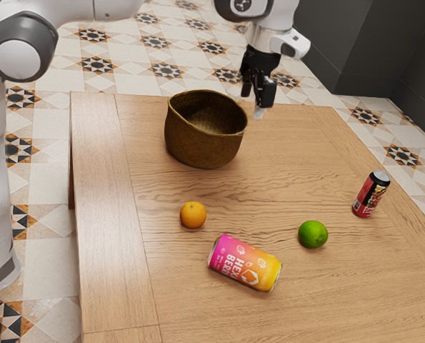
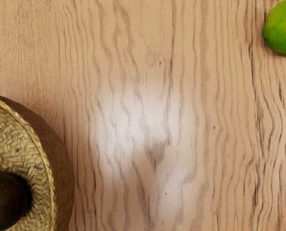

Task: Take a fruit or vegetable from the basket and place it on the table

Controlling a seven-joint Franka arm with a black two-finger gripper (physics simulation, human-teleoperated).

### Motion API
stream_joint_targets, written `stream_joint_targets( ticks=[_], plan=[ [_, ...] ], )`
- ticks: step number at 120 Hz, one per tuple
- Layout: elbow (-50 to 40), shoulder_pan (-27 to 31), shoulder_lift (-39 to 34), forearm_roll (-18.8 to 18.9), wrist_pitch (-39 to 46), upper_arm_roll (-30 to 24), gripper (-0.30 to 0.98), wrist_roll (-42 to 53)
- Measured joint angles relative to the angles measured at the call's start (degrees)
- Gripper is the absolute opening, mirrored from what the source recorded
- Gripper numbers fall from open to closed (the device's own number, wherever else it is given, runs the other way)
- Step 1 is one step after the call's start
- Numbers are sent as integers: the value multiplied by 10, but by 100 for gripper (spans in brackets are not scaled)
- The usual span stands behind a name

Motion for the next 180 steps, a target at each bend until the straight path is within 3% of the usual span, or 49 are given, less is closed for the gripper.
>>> stream_joint_targets(
  ticks=[29,39,53,82,93,115,133,153,180],
  plan=[
    [14,-20,-4,-1,-16,-7,69,-30],
    [45,-25,-10,-10,-45,4,69,-91],
    [59,-52,-10,-33,-80,62,69,-213],
    [60,59,1,-46,-90,79,69,-428],
    [58,75,1,-47,-90,78,69,-495],
    [53,33,-6,-47,-99,76,69,-609],
    [-21,-1,-49,-47,-92,77,69,-679],
    [-15,-5,-40,-43,-80,79,69,-734],
    [-2,-31,-23,-16,-66,140,69,-773]
  ],
)
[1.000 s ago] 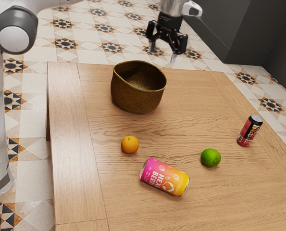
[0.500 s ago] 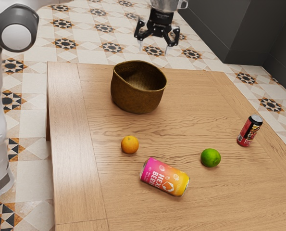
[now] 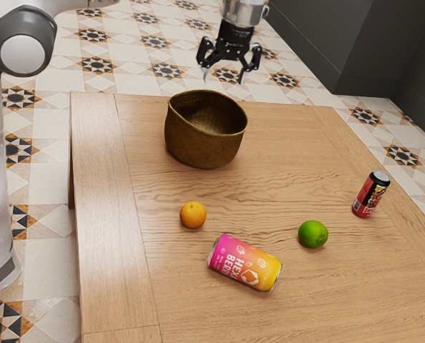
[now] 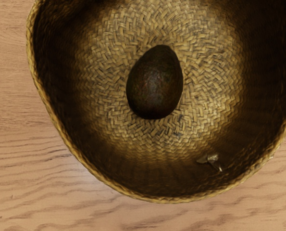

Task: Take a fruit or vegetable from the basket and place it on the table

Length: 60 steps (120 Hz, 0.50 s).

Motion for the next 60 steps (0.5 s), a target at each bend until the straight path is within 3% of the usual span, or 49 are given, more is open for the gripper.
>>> stream_joint_targets(
  ticks=[13,46,60],
  plan=[
    [-10,6,13,3,14,21,69,-13],
    [-121,116,18,3,89,55,69,-36],
    [-162,134,13,4,124,57,69,-42]
  ],
)
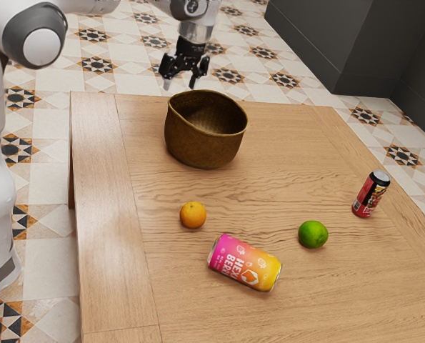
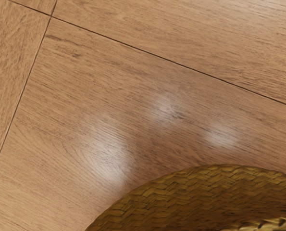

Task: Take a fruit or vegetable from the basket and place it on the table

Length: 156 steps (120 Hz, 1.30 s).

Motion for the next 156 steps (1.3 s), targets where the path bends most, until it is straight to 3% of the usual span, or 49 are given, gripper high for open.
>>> stream_joint_targets(
  ticks=[55,81,101,121,156],
  plan=[
    [0,-56,-57,25,22,6,69,-18],
    [18,-30,-45,32,16,-18,69,-23],
    [21,-52,-45,32,14,-39,69,-25],
    [12,-76,-45,38,19,-38,69,-27],
    [53,-40,19,50,38,-27,69,-25]
  ],
)
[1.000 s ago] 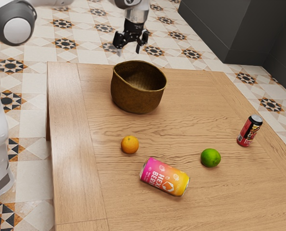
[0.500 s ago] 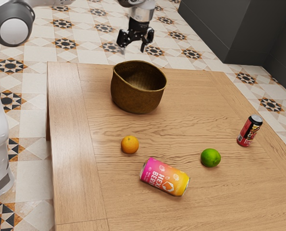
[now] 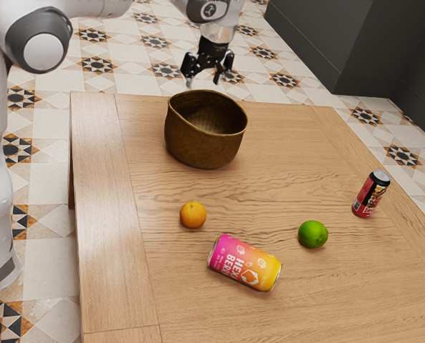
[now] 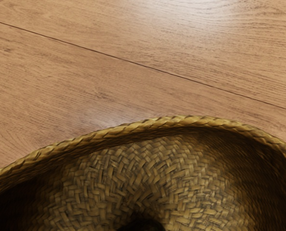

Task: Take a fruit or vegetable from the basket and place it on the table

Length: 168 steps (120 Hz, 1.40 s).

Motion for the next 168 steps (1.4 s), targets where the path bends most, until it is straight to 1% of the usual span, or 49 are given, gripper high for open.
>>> stream_joint_targets(
  ticks=[29,57,93,125,168],
  plan=[
    [1,-4,18,1,14,-1,69,4],
    [-39,-3,20,-1,45,-1,69,11],
    [-42,-9,32,-3,73,-5,69,17],
    [-102,-7,17,-4,109,-4,69,24],
    [-96,-11,17,-8,126,-10,69,30]
  ],
)
